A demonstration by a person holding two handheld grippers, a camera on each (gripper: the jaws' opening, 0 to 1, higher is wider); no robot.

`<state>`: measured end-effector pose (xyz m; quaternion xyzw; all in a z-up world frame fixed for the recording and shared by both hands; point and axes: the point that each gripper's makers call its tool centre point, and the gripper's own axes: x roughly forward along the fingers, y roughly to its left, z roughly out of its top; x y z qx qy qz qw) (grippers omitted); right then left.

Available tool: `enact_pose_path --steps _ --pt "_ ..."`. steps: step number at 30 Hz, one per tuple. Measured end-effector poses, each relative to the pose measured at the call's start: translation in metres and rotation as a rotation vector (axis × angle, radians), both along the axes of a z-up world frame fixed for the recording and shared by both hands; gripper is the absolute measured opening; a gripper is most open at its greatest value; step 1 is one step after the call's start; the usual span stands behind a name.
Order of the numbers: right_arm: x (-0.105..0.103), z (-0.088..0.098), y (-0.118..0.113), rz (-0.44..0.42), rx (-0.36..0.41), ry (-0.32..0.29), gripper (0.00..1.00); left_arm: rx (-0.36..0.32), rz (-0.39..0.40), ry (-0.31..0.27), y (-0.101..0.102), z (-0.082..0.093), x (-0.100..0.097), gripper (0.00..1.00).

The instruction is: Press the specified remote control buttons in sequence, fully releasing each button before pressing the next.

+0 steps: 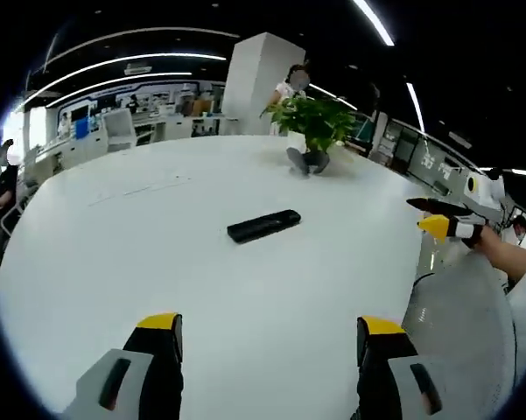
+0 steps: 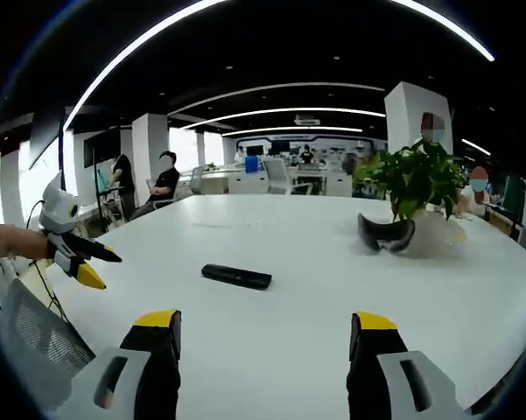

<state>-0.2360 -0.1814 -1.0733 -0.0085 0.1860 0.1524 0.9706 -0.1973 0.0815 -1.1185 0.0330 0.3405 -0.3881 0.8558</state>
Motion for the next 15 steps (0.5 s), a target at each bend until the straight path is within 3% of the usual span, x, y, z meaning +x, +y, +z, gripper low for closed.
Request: enact_pose_path --steps 2,5,9,11,13,15 --pt "0.000 0.000 -0.001 -0.006 0.002 -0.002 0.78 0.016 -0.034 0.013 -0.008 -0.004 0.009 0.84" --pt "0.000 -0.002 -0.002 -0.007 -0.001 0.006 0.75 0.071 -0.151 0.048 -0.017 -0.009 0.019 0.83" --pt "0.000 -0.002 -0.002 -0.002 -0.007 0.006 0.70 0.106 -0.214 0.029 -0.026 -0.010 0.039 0.78" --pt "0.000 -0.003 -0.002 0.002 -0.010 0.012 0.69 0.080 -0.244 0.032 -0.034 -0.010 0.049 0.76" --pt "-0.001 -0.009 -0.001 0.007 -0.020 0.042 0.68 -0.009 -0.270 0.118 -0.047 -0.013 0.047 0.76" --pt "-0.003 -0.018 -0.001 0.014 -0.025 0.088 0.67 0.012 -0.268 0.114 -0.048 -0.020 0.058 0.76"
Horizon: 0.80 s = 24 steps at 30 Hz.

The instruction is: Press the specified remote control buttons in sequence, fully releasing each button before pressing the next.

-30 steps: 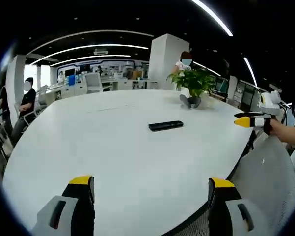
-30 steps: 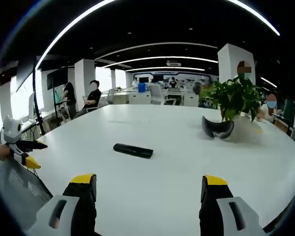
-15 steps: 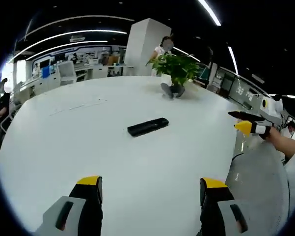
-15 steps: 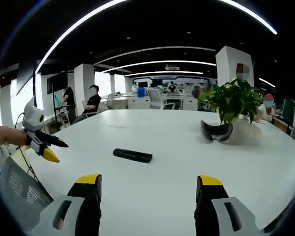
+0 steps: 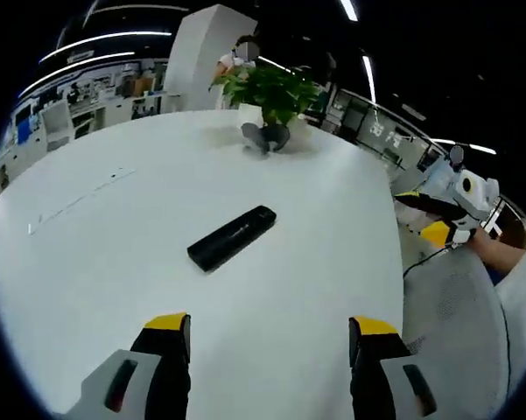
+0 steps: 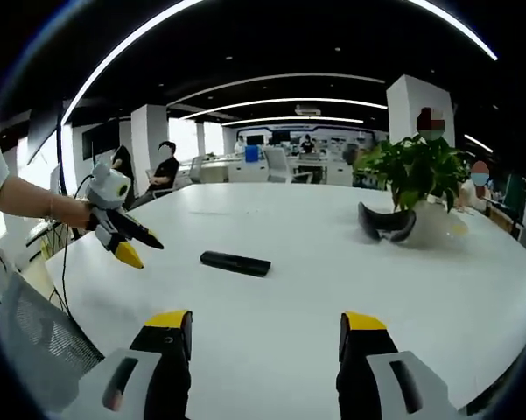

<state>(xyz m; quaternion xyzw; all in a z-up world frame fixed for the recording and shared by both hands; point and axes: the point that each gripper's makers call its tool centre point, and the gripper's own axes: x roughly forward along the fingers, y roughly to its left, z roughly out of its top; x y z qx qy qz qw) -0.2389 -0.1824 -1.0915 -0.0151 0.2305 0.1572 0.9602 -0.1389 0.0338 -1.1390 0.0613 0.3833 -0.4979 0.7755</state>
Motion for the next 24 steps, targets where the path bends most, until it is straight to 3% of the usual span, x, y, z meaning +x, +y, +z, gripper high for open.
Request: enact_pose_path --steps 1,5,10,13,18,24 --pt "-0.003 -0.006 0.001 0.006 0.002 0.040 0.66 0.016 -0.015 -0.008 -0.002 -0.005 0.005 0.76" --pt "-0.002 -0.009 0.001 0.005 0.015 0.052 0.66 0.085 -0.054 -0.049 -0.008 -0.017 0.024 0.76" --pt "-0.004 -0.014 0.001 0.012 0.016 0.080 0.62 0.070 -0.086 -0.058 -0.025 -0.017 0.041 0.76" --pt "-0.004 -0.014 0.000 0.008 0.011 0.082 0.59 0.151 -0.139 -0.112 -0.026 -0.023 0.056 0.76" --pt "-0.003 -0.013 -0.007 -0.018 0.007 0.077 0.56 0.095 -0.142 -0.097 -0.046 -0.021 0.073 0.74" --pt "-0.003 -0.014 -0.010 -0.029 -0.001 0.077 0.54 0.133 -0.181 -0.095 -0.057 -0.035 0.075 0.74"
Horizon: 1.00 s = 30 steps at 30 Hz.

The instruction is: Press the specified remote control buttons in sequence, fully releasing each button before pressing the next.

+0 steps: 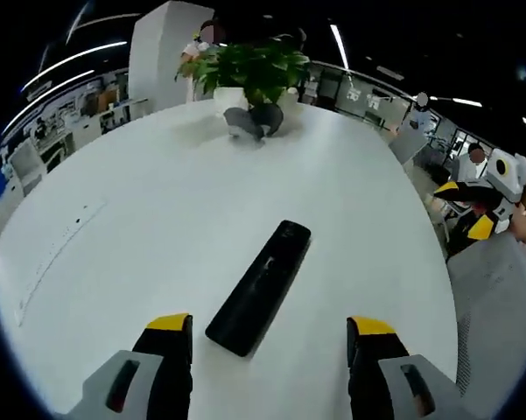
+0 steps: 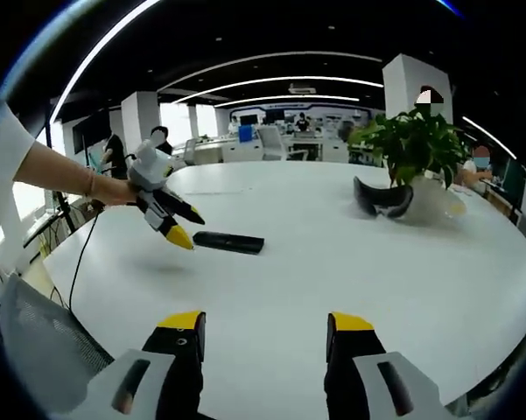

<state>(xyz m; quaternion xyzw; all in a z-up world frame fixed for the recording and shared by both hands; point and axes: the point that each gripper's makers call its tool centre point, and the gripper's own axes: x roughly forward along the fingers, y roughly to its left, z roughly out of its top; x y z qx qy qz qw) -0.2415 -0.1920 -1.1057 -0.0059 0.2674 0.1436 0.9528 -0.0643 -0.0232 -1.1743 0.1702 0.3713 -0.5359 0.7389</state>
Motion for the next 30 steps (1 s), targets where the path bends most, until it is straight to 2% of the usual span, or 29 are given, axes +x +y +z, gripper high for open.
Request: enact_pose_path --steps 5,8,11,14,19,20,25,30 --pt "0.000 -0.002 -0.003 -0.010 -0.009 0.005 0.49 0.052 -0.060 -0.023 -0.006 -0.010 -0.001 0.72" --pt "0.000 -0.002 -0.003 -0.011 -0.006 0.006 0.48 0.108 -0.125 -0.050 -0.011 -0.017 -0.002 0.70" --pt "-0.001 -0.005 -0.004 -0.006 -0.008 0.020 0.45 0.112 -0.155 -0.055 -0.019 -0.019 -0.005 0.67" --pt "-0.002 -0.006 -0.004 -0.010 -0.001 0.026 0.43 0.152 -0.202 -0.105 -0.020 -0.023 -0.001 0.65" --pt "-0.002 -0.006 -0.003 -0.005 0.008 0.025 0.42 0.161 -0.244 -0.092 -0.027 -0.021 -0.001 0.60" --pt "-0.003 -0.007 -0.003 -0.001 0.008 0.030 0.41 0.167 -0.247 -0.092 -0.027 -0.021 0.001 0.57" --pt "-0.004 -0.010 -0.001 0.014 -0.004 0.050 0.40 0.205 -0.243 -0.097 -0.025 -0.020 0.013 0.26" --pt "-0.004 -0.012 0.001 0.022 0.010 0.063 0.36 0.246 -0.299 -0.094 -0.025 -0.022 0.007 0.24"
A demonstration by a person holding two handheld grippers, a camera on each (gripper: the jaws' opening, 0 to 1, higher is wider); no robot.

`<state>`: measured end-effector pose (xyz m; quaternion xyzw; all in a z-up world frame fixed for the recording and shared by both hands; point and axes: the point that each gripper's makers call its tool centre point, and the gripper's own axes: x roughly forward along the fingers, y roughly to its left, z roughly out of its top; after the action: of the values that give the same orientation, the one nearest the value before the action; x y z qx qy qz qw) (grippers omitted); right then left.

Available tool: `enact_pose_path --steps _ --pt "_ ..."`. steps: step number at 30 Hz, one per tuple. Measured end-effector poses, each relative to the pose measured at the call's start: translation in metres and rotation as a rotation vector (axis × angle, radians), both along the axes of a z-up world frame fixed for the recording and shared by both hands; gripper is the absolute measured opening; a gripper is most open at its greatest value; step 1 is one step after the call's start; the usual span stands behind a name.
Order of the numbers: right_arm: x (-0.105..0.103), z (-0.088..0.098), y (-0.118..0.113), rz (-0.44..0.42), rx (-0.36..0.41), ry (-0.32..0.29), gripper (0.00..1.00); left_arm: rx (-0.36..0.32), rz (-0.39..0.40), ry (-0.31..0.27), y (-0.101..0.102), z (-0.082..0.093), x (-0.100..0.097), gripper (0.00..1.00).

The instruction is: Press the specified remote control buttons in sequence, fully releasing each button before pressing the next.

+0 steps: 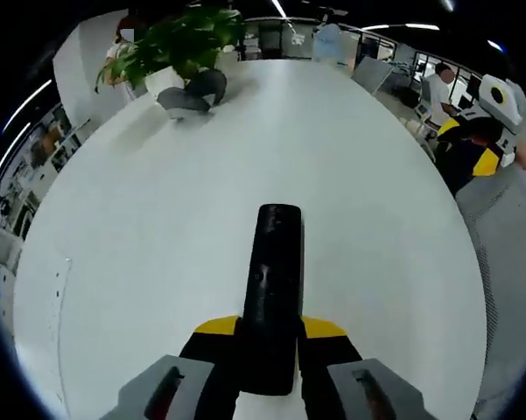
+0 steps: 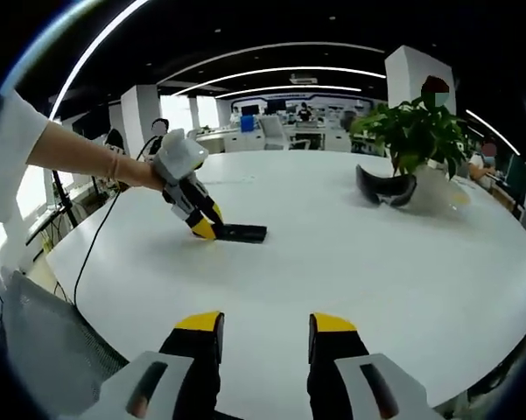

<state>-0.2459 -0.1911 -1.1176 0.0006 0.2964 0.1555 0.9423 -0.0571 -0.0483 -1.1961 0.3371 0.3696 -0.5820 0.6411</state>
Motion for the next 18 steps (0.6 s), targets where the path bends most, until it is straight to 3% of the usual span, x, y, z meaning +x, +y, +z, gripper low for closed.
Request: enact_pose_path --steps 18 --pt "-0.001 -0.002 0.001 0.015 -0.025 0.013 0.35 0.114 -0.054 0.007 0.011 -0.002 -0.026 0.23"
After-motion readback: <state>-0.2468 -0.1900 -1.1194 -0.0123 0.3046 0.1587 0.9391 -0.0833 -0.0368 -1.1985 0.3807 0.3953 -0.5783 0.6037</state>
